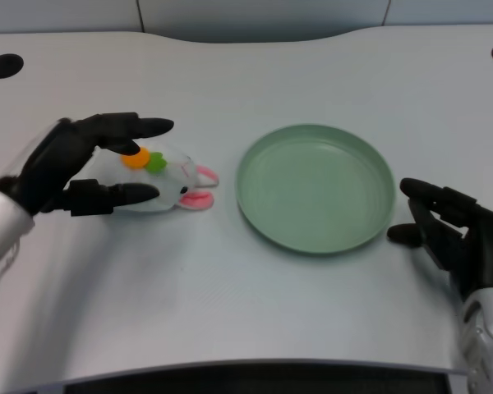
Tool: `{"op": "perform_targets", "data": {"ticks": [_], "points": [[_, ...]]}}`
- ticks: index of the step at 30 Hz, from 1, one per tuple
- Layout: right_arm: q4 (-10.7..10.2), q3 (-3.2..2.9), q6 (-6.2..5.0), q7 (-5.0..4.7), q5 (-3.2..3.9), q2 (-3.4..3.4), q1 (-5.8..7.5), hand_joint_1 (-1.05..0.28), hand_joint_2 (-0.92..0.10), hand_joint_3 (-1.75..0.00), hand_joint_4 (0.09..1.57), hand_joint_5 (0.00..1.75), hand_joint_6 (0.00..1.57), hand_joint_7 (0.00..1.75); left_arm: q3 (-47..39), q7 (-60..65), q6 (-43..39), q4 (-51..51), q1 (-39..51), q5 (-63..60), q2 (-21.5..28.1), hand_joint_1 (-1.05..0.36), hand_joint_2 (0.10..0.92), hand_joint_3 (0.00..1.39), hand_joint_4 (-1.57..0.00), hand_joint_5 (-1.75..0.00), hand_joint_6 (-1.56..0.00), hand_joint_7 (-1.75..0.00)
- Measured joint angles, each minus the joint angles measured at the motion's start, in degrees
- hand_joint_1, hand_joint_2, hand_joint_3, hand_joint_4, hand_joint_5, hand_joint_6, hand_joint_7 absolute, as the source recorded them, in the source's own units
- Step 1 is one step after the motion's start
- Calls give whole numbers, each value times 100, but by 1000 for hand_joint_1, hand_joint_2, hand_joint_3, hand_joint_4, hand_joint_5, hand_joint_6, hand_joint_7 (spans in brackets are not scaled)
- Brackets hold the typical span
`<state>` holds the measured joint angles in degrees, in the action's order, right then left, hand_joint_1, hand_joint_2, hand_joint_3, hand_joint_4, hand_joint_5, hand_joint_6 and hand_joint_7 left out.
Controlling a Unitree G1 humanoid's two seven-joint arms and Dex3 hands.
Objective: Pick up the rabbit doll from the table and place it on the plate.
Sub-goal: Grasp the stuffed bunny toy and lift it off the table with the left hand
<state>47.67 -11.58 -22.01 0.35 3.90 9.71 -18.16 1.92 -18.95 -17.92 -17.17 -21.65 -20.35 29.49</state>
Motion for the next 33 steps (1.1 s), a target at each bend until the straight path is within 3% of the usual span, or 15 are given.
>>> {"op": "perform_targets", "data": {"ticks": [4, 7, 13, 22, 25, 28, 33], "points": [[4, 3, -4, 3, -10, -4, 4, -406, -921, -168, 889, 855, 1023, 7, 505, -289, 361, -57, -741, -819, 480, -873, 921, 44, -16, -75, -100, -5], [13, 1, -20, 19, -3, -24, -2, -415, -921, -162, 888, 854, 1026, 9, 899, -437, 528, -202, -1118, -1202, 526, -924, 914, 28, -1, -7, -53, -2], [43, 2, -62, 30, -5, -23, -13, -398, -921, -173, 866, 847, 1001, 0, 1582, -769, 859, -770, -1809, -1843, 500, -972, 867, 1, 1, 1, -58, -12], [49, 3, -66, 44, -5, -23, -13, -396, -921, -177, 865, 856, 1003, 2, 1753, -778, 878, -979, -2010, -1864, 457, -990, 858, 0, 1, 1, -68, -14], [-8, 4, -70, 38, -6, -22, 30, -396, -921, -176, 877, 864, 1017, 9, 2282, -805, 791, -1686, -2486, -2311, 304, -1042, 840, 1, 1, 1, -89, -23], [-104, 26, -63, 39, -11, -71, 89, -398, -921, -174, 877, 866, 1023, 12, 2768, -839, 683, -2340, -2871, -2667, 32, -1048, 842, 3, 1, 1, -81, -18], [-217, 7, 8, 25, 2, -65, 148, -390, -921, -177, 862, 861, 1018, 9, 3139, -944, 620, -3112, -3288, -2809, -302, -1048, 818, 0, 1, 1, -80, -16]]}}
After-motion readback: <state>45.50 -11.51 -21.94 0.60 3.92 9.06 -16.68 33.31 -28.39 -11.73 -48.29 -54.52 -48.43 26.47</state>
